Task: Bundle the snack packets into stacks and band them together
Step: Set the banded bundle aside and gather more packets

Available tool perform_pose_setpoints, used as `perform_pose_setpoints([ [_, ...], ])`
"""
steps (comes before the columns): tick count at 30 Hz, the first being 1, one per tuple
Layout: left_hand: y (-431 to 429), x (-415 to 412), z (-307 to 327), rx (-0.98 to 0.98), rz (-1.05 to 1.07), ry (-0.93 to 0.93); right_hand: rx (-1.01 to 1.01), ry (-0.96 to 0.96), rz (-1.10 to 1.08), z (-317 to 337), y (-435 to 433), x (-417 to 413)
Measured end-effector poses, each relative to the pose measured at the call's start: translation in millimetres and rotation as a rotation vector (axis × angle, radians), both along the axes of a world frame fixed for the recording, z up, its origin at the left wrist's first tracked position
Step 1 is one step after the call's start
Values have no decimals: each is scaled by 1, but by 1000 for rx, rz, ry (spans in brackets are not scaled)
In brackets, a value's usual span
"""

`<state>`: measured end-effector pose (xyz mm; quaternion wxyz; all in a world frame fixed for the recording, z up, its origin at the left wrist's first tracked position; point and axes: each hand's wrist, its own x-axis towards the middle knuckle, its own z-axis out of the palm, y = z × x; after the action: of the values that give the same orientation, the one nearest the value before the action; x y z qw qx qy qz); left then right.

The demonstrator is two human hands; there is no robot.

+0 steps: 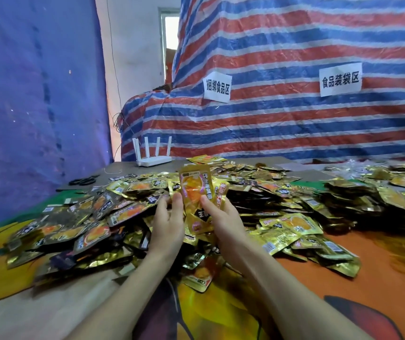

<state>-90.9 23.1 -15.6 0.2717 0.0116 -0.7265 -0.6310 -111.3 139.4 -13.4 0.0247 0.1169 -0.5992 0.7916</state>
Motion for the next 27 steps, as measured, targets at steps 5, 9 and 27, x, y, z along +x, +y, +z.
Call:
perform_pose_setpoints([
  [5, -3, 11, 0, 5, -176, -18, 141, 159, -26, -2, -1, 7],
  [9, -10, 10, 2, 28, -233, 0, 214, 205, 21, 7, 7, 7],
  [27, -5, 24, -5, 127, -311, 22, 19, 210, 79, -6, -16, 25],
])
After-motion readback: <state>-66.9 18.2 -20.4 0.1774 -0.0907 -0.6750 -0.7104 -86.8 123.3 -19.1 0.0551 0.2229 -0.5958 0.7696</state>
